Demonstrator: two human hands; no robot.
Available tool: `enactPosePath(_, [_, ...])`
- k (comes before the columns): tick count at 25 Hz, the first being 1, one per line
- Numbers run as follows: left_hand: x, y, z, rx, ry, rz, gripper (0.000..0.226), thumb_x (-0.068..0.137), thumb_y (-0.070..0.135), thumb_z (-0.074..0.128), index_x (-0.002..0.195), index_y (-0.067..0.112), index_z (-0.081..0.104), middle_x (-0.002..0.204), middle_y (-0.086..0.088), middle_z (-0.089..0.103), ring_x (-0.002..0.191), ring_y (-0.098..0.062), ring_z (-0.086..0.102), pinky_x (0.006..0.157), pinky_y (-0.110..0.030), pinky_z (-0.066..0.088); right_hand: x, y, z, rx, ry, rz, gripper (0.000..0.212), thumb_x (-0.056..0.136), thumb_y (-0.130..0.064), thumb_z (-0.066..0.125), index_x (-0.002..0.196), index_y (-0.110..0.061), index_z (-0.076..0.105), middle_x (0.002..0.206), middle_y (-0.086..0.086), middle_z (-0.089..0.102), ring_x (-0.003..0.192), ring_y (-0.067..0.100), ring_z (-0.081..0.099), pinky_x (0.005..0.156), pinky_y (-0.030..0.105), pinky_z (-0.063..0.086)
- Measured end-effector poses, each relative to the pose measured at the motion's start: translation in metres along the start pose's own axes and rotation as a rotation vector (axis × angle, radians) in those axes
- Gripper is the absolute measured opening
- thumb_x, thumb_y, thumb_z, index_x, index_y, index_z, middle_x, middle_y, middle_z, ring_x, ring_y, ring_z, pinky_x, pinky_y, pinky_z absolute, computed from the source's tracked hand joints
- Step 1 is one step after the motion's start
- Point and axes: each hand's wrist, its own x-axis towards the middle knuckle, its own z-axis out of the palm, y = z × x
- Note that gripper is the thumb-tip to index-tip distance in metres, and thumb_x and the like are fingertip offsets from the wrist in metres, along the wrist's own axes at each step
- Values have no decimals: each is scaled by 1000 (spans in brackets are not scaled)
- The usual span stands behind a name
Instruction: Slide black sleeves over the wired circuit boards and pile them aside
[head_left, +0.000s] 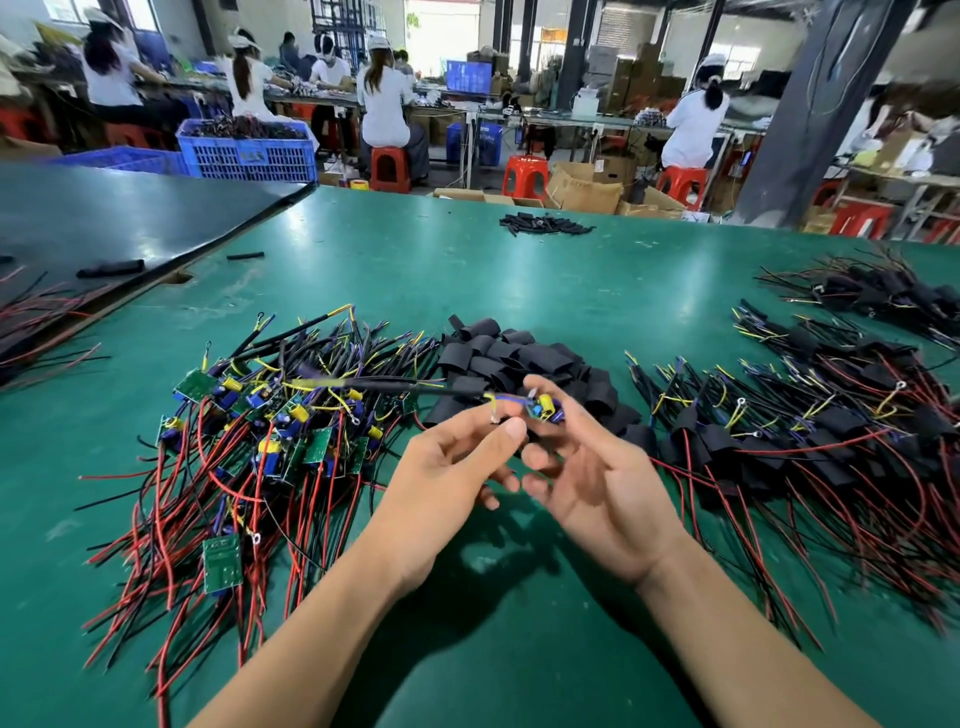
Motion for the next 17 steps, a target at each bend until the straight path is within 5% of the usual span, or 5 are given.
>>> enactPosePath(5, [2,-3,-2,116,81,6,11,92,23,69,100,19,75,105,8,75,80,-5,65,63,-23,48,3,12,2,-216,83,-5,17,82,-32,66,94,-20,70,86,10,68,61,15,57,55,23,43])
enactPosePath(14, [7,-3,-7,37,223,20,18,101,11,53,101,6,70,96,-14,75,84,-26,74,65,-32,55,1,14,0,-354,241,-21,26,76,-30,75,94,-13,68,92,19,76,51,15,58,50,23,47])
enactPosePath(17, [11,1,-13,-69,293,5,20,103,9,48,98,7,68,92,-16,73,78,-27,72,62,-30,55,1,11,0,-322,264,-36,14,77,-30,74,77,-17,72,88,18,75,49,13,55,49,22,46])
